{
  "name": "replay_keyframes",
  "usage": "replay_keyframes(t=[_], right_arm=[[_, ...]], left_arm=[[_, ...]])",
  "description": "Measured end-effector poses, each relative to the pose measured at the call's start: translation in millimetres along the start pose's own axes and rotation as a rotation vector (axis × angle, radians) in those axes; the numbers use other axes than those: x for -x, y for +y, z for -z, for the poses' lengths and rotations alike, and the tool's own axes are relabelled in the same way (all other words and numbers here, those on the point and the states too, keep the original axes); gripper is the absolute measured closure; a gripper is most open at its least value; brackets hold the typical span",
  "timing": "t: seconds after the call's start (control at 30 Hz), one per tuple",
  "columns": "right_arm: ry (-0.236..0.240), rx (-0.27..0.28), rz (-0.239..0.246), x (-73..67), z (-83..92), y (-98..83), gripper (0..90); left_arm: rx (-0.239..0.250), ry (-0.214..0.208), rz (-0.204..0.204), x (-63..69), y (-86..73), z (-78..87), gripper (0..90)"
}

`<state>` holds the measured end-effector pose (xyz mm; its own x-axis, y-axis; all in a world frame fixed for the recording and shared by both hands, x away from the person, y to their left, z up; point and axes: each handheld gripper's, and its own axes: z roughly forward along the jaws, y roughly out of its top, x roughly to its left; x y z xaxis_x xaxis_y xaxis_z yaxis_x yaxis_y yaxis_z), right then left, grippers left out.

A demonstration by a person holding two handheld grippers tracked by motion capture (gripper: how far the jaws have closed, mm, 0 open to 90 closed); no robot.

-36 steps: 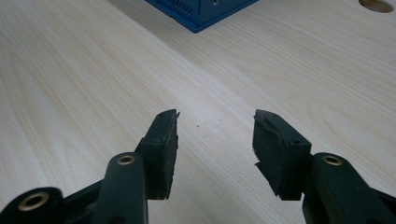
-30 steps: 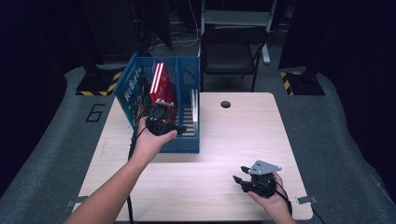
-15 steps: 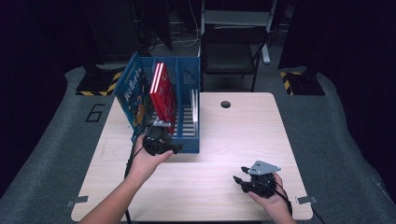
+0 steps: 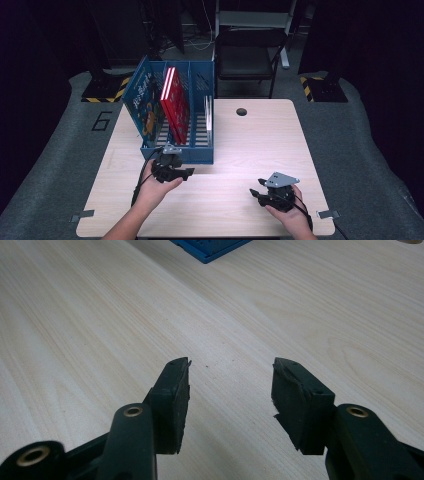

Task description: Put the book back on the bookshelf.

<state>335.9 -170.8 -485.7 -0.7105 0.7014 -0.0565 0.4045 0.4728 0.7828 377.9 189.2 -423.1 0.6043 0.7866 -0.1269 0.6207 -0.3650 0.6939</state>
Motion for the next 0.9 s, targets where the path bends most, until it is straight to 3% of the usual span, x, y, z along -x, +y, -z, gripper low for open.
replay_keyframes(t=[0.13, 0.27, 0.43, 0.63, 0.77, 0.9], right_arm=[[0.001, -0.001, 0.007, 0.3, 0.0, -0.2, 49.2], [-0.003, -0.003, 0.003, -0.4, -0.4, -0.3, 49.1], [-0.005, -0.007, 0.000, -0.8, -1.6, -0.8, 49.1], [0.001, -0.011, 0.016, -0.1, -1.8, -1.0, 48.9], [-0.005, -0.016, 0.015, -1.4, -1.8, -1.0, 48.6], [-0.010, -0.017, 0.014, -1.8, -3.0, -1.7, 48.3]], left_arm=[[0.016, -0.017, 0.021, 0.0, -11.5, -2.0, 44.7], [0.003, 0.023, 0.002, 0.1, -23.8, -7.1, 44.4], [-0.014, 0.033, 0.007, -2.8, -35.8, -11.2, 44.5], [-0.044, 0.065, -0.046, -3.7, -48.3, -14.7, 44.4], [-0.056, 0.086, -0.055, -5.7, -57.4, -18.7, 44.2], [-0.047, 0.101, -0.025, -8.0, -64.3, -21.9, 42.3]])
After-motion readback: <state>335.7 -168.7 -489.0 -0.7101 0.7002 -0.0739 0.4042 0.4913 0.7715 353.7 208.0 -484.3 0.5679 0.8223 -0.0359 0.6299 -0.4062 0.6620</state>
